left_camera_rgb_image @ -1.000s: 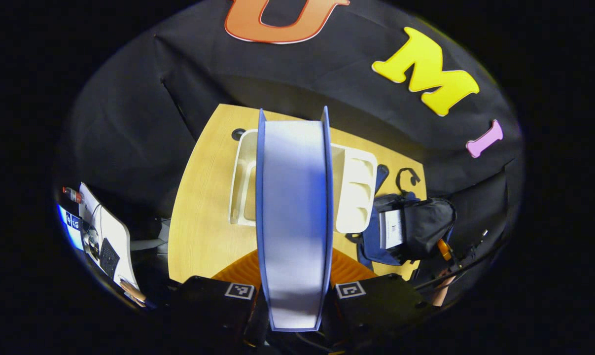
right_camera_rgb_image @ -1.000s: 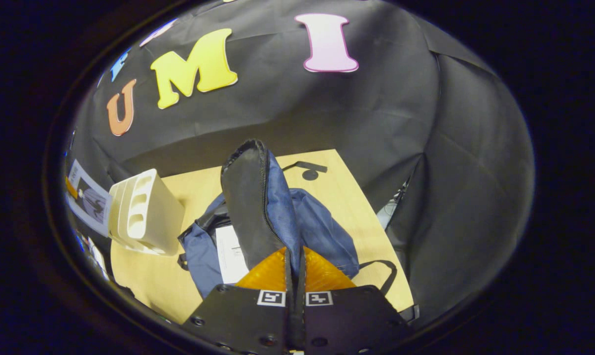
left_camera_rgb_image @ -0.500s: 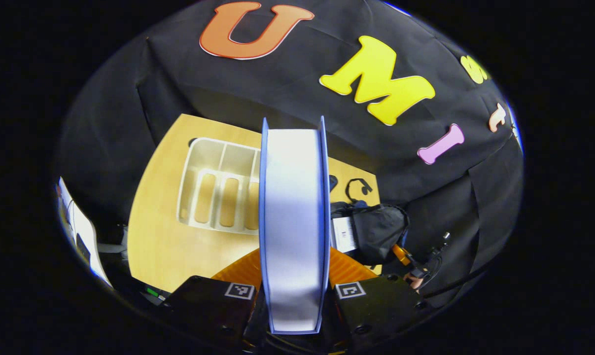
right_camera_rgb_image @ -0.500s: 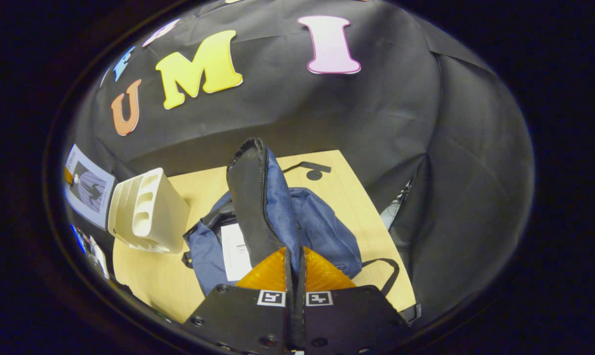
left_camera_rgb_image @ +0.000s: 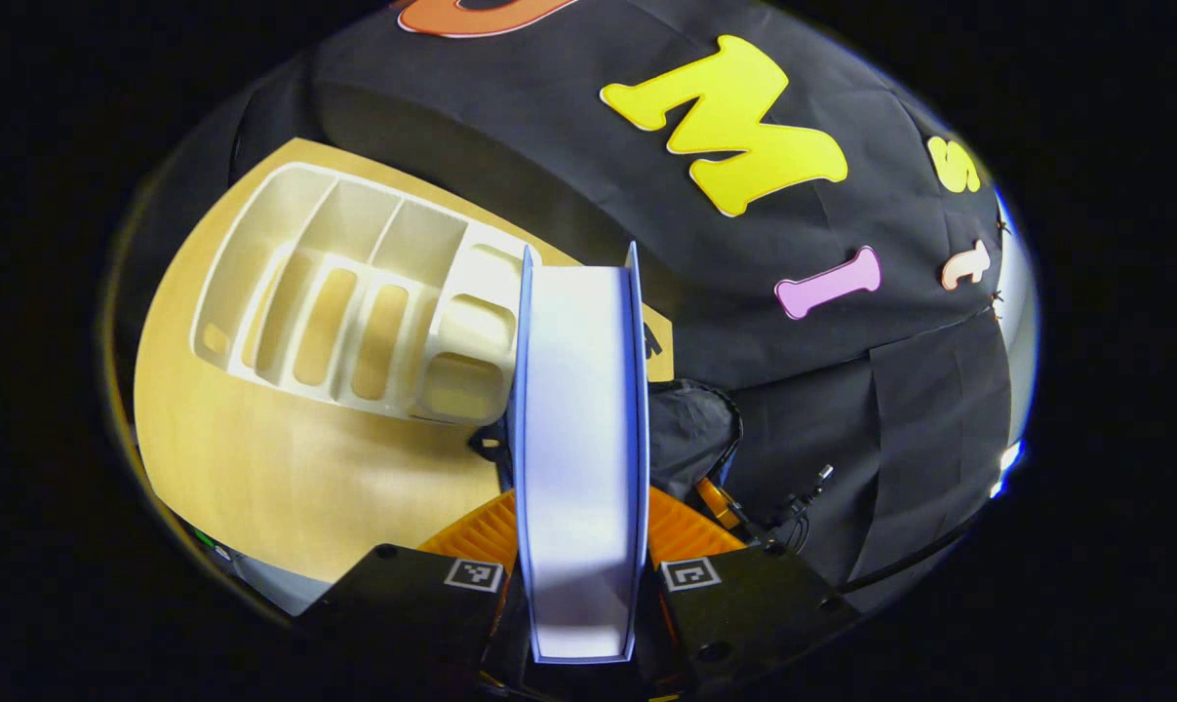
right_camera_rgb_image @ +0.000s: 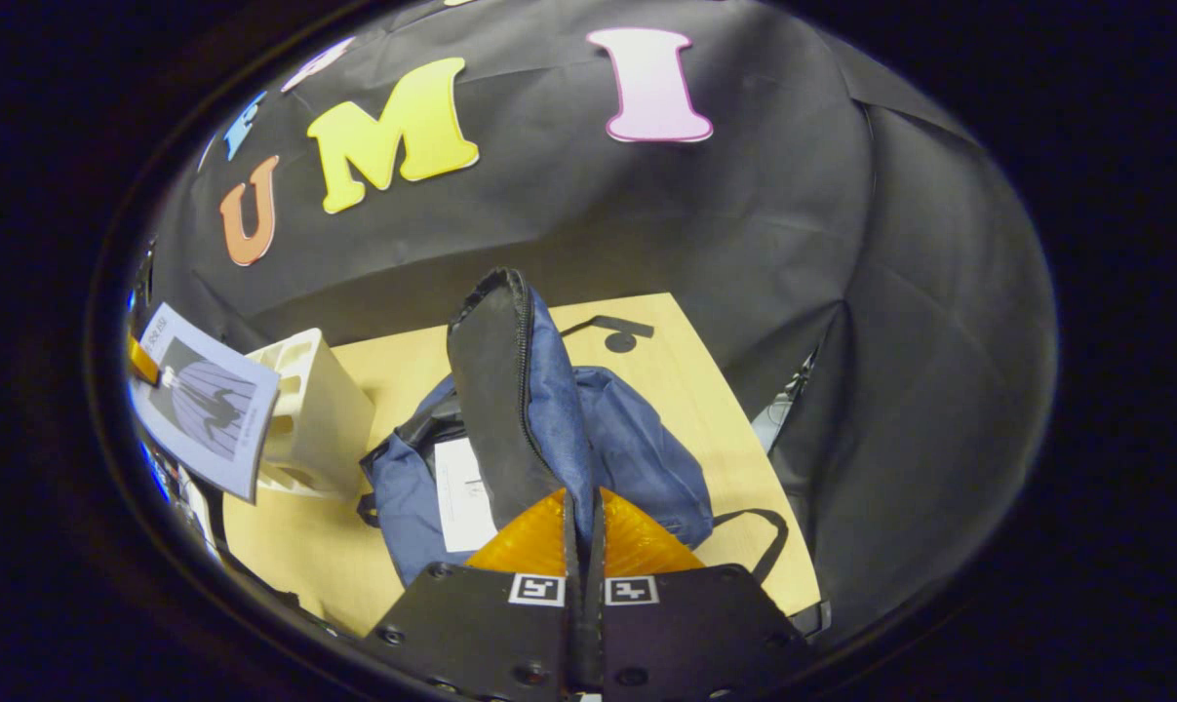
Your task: Open the schoolbag, grab two books from the bookshelf and put them into the schoolbag.
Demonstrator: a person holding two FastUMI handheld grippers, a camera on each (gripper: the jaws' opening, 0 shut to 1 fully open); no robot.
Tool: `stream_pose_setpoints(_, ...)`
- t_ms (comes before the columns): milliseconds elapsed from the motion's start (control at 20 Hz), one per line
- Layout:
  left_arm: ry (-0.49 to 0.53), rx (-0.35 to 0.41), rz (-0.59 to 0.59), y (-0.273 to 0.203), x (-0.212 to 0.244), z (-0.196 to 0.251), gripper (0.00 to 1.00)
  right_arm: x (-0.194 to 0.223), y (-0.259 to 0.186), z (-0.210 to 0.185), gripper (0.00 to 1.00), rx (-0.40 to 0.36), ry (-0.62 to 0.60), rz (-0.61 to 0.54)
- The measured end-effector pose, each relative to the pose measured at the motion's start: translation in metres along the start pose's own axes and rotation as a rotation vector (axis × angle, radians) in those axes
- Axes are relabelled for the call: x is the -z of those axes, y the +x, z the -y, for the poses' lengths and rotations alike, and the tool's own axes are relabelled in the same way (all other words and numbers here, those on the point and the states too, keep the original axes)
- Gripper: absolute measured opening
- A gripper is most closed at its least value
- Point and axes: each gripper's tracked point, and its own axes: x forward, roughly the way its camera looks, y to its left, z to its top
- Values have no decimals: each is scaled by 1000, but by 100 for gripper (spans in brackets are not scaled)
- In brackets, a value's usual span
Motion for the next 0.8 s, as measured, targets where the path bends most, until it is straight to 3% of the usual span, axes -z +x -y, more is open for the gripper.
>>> stream_pose_setpoints(350,-9,74,-10,95,38,21,45,-8,3,4,0,3,0,-13)
stream_pose_setpoints(800,31,55,0,200,68,25,45,-15,-4,10,0,0,-5,-12)
